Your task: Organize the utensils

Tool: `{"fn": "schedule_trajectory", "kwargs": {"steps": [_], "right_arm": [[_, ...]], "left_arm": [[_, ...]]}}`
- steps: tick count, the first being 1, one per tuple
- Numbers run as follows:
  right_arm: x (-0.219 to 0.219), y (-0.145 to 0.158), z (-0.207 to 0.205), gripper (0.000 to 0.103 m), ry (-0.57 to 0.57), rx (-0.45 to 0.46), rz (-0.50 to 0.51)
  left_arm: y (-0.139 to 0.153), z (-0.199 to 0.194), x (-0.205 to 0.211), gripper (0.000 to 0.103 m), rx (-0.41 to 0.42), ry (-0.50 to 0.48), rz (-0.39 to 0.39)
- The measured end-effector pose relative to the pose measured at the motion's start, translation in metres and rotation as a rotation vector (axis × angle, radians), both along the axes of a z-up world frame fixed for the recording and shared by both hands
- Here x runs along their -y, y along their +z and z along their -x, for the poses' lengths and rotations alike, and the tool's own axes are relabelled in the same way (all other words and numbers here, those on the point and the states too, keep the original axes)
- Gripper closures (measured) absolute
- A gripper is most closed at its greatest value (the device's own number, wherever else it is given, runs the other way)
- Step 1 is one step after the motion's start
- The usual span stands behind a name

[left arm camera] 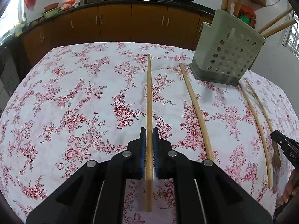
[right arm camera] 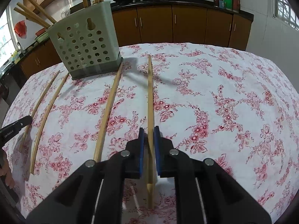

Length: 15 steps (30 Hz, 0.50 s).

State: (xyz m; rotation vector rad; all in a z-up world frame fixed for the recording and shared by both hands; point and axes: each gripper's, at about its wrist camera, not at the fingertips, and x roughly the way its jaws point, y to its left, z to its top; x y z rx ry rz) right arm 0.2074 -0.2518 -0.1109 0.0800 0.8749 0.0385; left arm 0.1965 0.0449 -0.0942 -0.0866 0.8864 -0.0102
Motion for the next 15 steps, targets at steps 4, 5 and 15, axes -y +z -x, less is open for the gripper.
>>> {"fn": "schedule_trajectory", "kwargs": {"steps": [4,5,15], "right_arm": [[0.0006,-0.0006,0.0000,0.091,0.001,0.000,-0.002],[0.0006,-0.0006,-0.0001,0.091,0.001,0.000,-0.002],[0.0008,-0.0010,-0.0002,0.091,0.001,0.000,-0.002]], "left_arm": [[-0.0005,-0.0008,-0.0001,0.094,0.000,-0.001,-0.003],[-0.0005,-0.0008,0.0000,0.094,0.000,-0.001,-0.001],[-0.0017,-0.0009,-0.0029,0.094,0.001,0.002,0.023]]}}
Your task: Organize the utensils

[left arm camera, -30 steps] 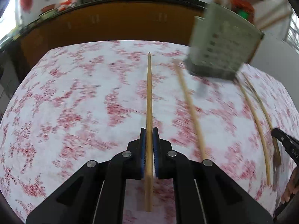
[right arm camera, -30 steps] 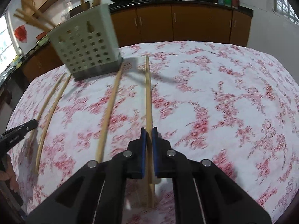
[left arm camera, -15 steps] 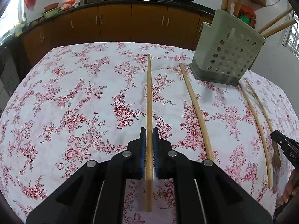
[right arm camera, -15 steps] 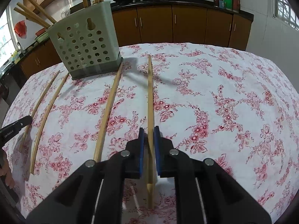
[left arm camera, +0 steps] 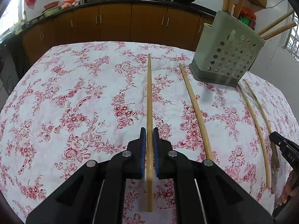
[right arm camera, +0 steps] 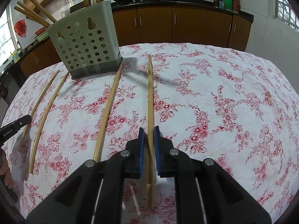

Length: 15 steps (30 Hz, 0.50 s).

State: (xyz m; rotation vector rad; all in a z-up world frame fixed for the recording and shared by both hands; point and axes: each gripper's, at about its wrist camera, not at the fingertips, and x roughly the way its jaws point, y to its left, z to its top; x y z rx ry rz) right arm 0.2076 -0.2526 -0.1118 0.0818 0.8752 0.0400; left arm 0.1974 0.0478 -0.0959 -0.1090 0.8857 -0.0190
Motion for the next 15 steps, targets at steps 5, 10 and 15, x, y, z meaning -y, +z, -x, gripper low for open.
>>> {"fn": "schedule_trajectory", "kwargs": {"steps": [5,10,15], "right_arm": [[0.0000,-0.0001,-0.0001,0.091,0.000,0.000,0.000],[0.0001,-0.0002,-0.0002,0.091,0.000,0.000,0.000],[0.0001,-0.0002,-0.0002,0.090,0.000,0.000,0.000]], "left_arm": [[0.0003,0.0006,-0.0002,0.094,0.000,0.001,0.004],[0.0005,0.0008,-0.0001,0.094,0.000,0.002,0.003],[0.0006,0.0007,0.0003,0.094,0.000,0.002,0.003]]}}
